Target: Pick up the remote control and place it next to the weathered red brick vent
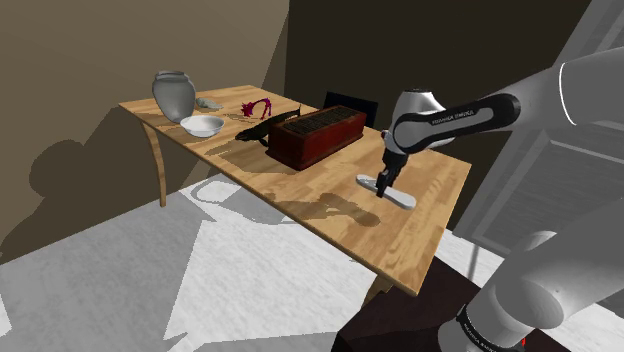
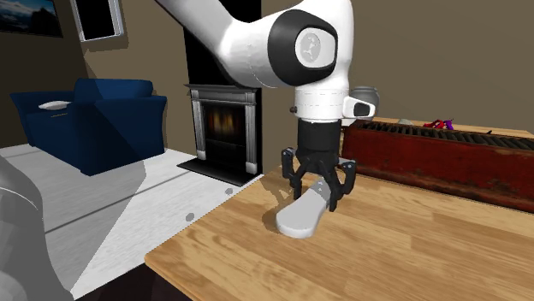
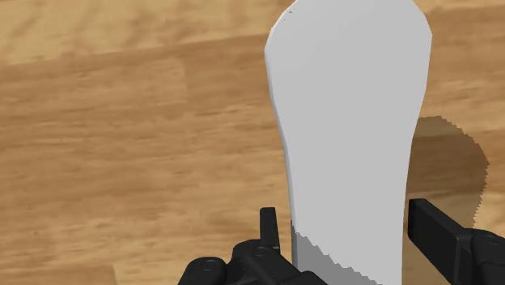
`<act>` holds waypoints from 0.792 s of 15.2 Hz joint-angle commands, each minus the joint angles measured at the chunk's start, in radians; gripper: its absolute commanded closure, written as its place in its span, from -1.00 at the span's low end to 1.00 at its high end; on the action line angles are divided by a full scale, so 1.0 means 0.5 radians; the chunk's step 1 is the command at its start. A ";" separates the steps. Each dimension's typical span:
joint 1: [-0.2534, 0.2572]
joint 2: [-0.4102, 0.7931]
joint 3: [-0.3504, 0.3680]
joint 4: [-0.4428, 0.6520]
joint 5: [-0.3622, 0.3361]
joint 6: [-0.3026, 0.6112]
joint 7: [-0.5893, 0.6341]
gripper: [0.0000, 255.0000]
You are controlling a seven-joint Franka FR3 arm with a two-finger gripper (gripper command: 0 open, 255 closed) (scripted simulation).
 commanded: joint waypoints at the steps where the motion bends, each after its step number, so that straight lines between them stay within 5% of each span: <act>1: -0.001 -0.033 0.004 0.025 -0.002 -0.059 0.001 1.00; 12: 0.001 -0.150 0.026 0.229 0.001 -0.379 0.001 1.00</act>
